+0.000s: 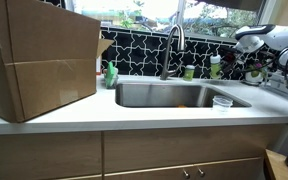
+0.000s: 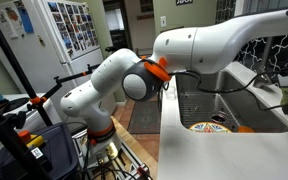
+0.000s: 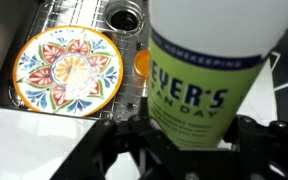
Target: Pour out the contents from the right bottle into the sink
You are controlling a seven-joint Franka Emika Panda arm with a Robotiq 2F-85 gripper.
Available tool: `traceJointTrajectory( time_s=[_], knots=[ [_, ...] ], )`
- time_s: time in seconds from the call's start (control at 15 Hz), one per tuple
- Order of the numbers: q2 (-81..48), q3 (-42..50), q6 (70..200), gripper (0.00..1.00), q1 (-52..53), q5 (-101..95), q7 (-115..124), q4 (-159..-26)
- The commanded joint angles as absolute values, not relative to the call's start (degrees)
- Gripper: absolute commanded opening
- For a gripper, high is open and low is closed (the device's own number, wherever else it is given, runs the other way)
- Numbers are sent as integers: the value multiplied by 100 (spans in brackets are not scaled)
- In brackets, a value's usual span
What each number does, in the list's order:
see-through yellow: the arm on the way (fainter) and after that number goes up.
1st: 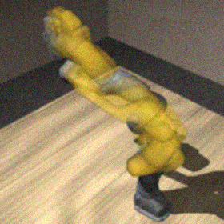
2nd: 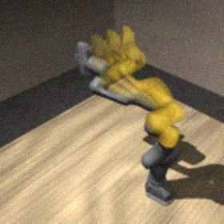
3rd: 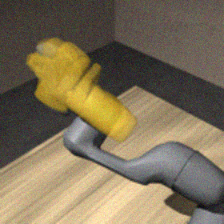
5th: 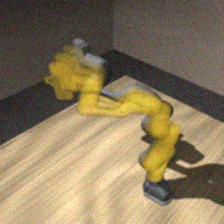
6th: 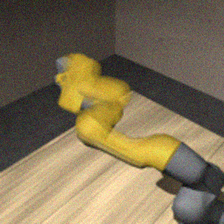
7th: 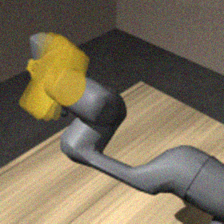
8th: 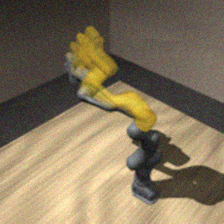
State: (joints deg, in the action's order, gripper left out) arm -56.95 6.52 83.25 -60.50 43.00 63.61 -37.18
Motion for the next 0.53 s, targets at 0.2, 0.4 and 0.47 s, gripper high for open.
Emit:
traceJointTrajectory(
  time_s=[0.2, 0.4, 0.47],
  knots=[
    [-5007, 1213, 8296, 38, -5274, 3026, 5582, -4030],
    [-4735, 1424, 8446, 38, -4893, 2447, 5091, -4218],
    [-4656, 1495, 8511, 38, -4773, 2259, 4920, -4278]
  ],
)
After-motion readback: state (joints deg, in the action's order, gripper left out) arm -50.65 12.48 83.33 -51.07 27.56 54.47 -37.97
